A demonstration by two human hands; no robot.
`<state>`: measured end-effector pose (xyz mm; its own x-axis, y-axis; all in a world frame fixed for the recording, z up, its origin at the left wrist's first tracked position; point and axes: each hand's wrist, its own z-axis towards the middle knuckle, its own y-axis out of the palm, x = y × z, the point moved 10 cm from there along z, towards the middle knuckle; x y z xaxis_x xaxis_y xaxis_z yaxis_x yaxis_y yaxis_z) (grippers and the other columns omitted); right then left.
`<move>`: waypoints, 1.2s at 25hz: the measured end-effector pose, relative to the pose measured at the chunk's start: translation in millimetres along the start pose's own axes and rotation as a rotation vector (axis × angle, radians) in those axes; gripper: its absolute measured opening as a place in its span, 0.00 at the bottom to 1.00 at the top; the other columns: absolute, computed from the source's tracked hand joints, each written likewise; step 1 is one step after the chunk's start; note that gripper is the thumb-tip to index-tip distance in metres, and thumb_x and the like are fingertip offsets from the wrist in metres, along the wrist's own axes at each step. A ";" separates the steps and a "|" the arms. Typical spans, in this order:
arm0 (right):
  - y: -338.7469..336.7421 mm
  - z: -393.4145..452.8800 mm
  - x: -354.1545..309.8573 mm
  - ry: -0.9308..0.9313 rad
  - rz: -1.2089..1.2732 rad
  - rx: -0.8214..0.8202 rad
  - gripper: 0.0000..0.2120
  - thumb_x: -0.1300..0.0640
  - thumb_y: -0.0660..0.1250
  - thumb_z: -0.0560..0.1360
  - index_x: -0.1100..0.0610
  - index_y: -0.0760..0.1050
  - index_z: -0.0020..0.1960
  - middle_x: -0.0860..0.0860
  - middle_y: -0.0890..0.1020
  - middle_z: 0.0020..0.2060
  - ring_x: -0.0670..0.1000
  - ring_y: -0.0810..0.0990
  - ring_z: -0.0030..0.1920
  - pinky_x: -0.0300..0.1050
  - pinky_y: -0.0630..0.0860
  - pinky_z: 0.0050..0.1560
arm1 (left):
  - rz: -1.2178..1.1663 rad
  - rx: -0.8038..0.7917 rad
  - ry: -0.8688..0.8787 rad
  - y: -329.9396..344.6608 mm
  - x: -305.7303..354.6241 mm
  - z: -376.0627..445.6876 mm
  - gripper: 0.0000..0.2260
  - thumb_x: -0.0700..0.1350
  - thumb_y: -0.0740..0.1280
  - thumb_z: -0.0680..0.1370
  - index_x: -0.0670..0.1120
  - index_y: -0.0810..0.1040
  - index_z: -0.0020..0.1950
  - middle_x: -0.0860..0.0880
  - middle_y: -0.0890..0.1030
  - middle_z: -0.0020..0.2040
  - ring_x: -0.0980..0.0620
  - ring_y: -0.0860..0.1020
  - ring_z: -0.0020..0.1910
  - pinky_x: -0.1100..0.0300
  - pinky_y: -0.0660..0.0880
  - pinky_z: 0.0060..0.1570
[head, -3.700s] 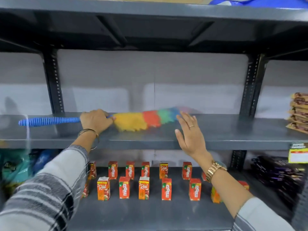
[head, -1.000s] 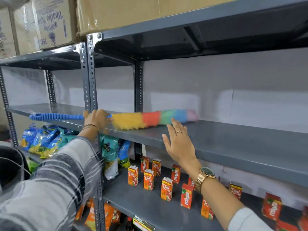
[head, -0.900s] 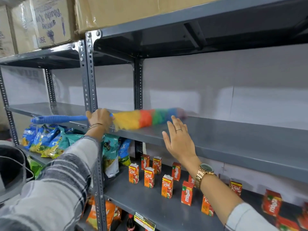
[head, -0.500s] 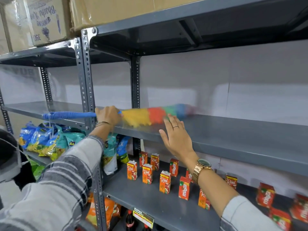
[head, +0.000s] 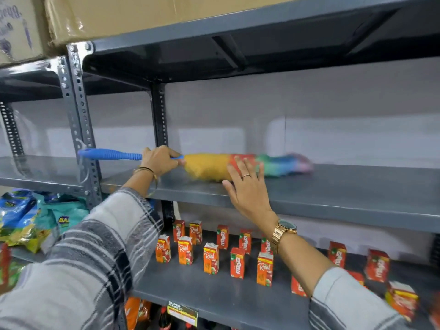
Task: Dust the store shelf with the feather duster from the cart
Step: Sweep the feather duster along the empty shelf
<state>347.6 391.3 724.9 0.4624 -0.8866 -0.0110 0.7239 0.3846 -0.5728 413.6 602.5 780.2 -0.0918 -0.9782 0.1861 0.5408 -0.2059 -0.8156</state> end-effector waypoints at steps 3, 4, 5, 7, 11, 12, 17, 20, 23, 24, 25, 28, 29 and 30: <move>-17.5 -8.2 21.8 0.033 -0.042 0.027 0.21 0.50 0.60 0.78 0.59 0.67 0.67 0.61 0.68 0.69 0.62 0.64 0.69 0.63 0.46 0.69 | -0.028 -0.132 0.034 27.2 20.0 -8.3 0.16 0.55 0.66 0.76 0.49 0.81 0.59 0.46 0.81 0.61 0.44 0.76 0.60 0.48 0.60 0.67; -21.9 -11.5 29.0 0.042 -0.059 0.025 0.21 0.50 0.60 0.78 0.59 0.66 0.68 0.61 0.68 0.69 0.62 0.63 0.69 0.63 0.46 0.69 | 0.024 -0.034 0.031 23.6 34.6 -6.8 0.15 0.55 0.65 0.77 0.48 0.81 0.58 0.44 0.82 0.59 0.43 0.77 0.58 0.49 0.61 0.66; -26.7 -14.8 36.7 0.053 -0.081 0.021 0.22 0.50 0.60 0.78 0.59 0.66 0.68 0.61 0.68 0.69 0.62 0.63 0.70 0.62 0.45 0.69 | 0.075 0.096 0.046 12.3 56.7 -6.5 0.14 0.54 0.65 0.76 0.48 0.82 0.57 0.42 0.84 0.56 0.42 0.79 0.55 0.49 0.62 0.65; -36.1 -20.6 51.8 0.078 -0.091 0.009 0.22 0.50 0.58 0.78 0.60 0.66 0.68 0.62 0.69 0.68 0.62 0.64 0.69 0.63 0.49 0.69 | 0.056 0.201 0.116 0.3 92.9 -4.9 0.14 0.54 0.66 0.76 0.49 0.83 0.55 0.41 0.85 0.53 0.42 0.81 0.52 0.51 0.63 0.62; -54.9 -38.6 80.6 0.081 -0.164 -0.021 0.23 0.48 0.57 0.77 0.62 0.68 0.65 0.61 0.70 0.67 0.62 0.66 0.68 0.64 0.54 0.69 | -0.099 -0.164 0.255 47.0 126.7 -12.3 0.18 0.56 0.65 0.76 0.49 0.79 0.61 0.46 0.81 0.62 0.44 0.76 0.61 0.51 0.67 0.65; -61.3 -44.5 90.0 0.094 -0.184 -0.018 0.22 0.49 0.59 0.77 0.62 0.68 0.66 0.61 0.70 0.67 0.62 0.66 0.68 0.64 0.54 0.69 | -0.073 -0.163 0.262 55.4 139.9 -17.9 0.18 0.57 0.64 0.77 0.49 0.79 0.61 0.46 0.80 0.62 0.43 0.77 0.61 0.50 0.68 0.64; -98.8 -72.9 139.4 0.191 -0.272 0.002 0.22 0.50 0.59 0.76 0.63 0.69 0.65 0.63 0.72 0.65 0.63 0.68 0.66 0.64 0.56 0.68 | -0.148 0.044 0.341 46.5 216.2 -27.9 0.15 0.59 0.64 0.76 0.52 0.83 0.54 0.46 0.85 0.53 0.43 0.80 0.53 0.56 0.75 0.47; -117.1 -89.4 163.2 0.235 -0.307 0.003 0.24 0.48 0.55 0.77 0.63 0.69 0.65 0.62 0.71 0.66 0.62 0.67 0.67 0.64 0.56 0.68 | -0.196 -0.149 0.372 76.9 245.4 -30.3 0.16 0.59 0.64 0.76 0.51 0.83 0.54 0.46 0.84 0.55 0.44 0.79 0.55 0.56 0.73 0.49; -139.5 -113.0 194.0 0.329 -0.336 -0.019 0.26 0.47 0.52 0.77 0.64 0.68 0.65 0.63 0.71 0.66 0.63 0.67 0.67 0.63 0.55 0.69 | -0.163 -0.037 0.331 75.9 298.2 -31.9 0.18 0.58 0.62 0.77 0.47 0.83 0.53 0.42 0.84 0.53 0.41 0.80 0.53 0.55 0.75 0.49; -144.6 -116.8 200.5 0.346 -0.344 -0.015 0.24 0.48 0.55 0.77 0.64 0.68 0.66 0.63 0.71 0.66 0.63 0.66 0.68 0.63 0.54 0.69 | -0.218 -0.045 0.348 74.8 308.0 -30.7 0.17 0.57 0.63 0.76 0.47 0.84 0.52 0.43 0.84 0.53 0.41 0.80 0.53 0.55 0.75 0.48; -162.8 -133.5 222.5 0.388 -0.387 -0.004 0.23 0.49 0.57 0.78 0.64 0.68 0.66 0.63 0.71 0.66 0.63 0.66 0.68 0.62 0.54 0.69 | -0.318 -0.130 0.403 86.4 341.5 -31.2 0.15 0.57 0.65 0.76 0.49 0.84 0.51 0.44 0.85 0.52 0.42 0.80 0.53 0.57 0.74 0.46; -178.5 -142.1 238.2 0.367 -0.458 0.011 0.22 0.51 0.63 0.77 0.63 0.69 0.65 0.63 0.71 0.66 0.63 0.67 0.67 0.63 0.56 0.69 | -0.353 -0.426 0.463 117.9 367.8 -36.5 0.14 0.56 0.67 0.75 0.47 0.85 0.50 0.44 0.85 0.53 0.43 0.80 0.54 0.55 0.74 0.49; -175.3 -138.6 232.8 0.345 -0.471 0.014 0.22 0.51 0.65 0.76 0.63 0.69 0.65 0.63 0.72 0.65 0.63 0.68 0.67 0.63 0.57 0.68 | -0.318 -0.380 0.427 116.1 369.8 -32.4 0.16 0.56 0.66 0.75 0.45 0.83 0.51 0.42 0.84 0.54 0.42 0.80 0.54 0.53 0.75 0.52; -171.6 -135.0 227.7 0.328 -0.482 0.012 0.22 0.51 0.66 0.75 0.63 0.70 0.64 0.63 0.73 0.64 0.64 0.69 0.66 0.65 0.59 0.67 | -0.282 -0.264 0.386 103.1 373.4 -27.8 0.17 0.56 0.65 0.75 0.44 0.82 0.53 0.40 0.83 0.55 0.41 0.80 0.54 0.52 0.75 0.53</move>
<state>259.5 88.7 710.0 -0.1019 -0.9948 -0.0056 0.8201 -0.0808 -0.5665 411.8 215.3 750.4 -0.5303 -0.8122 0.2431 0.2273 -0.4125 -0.8822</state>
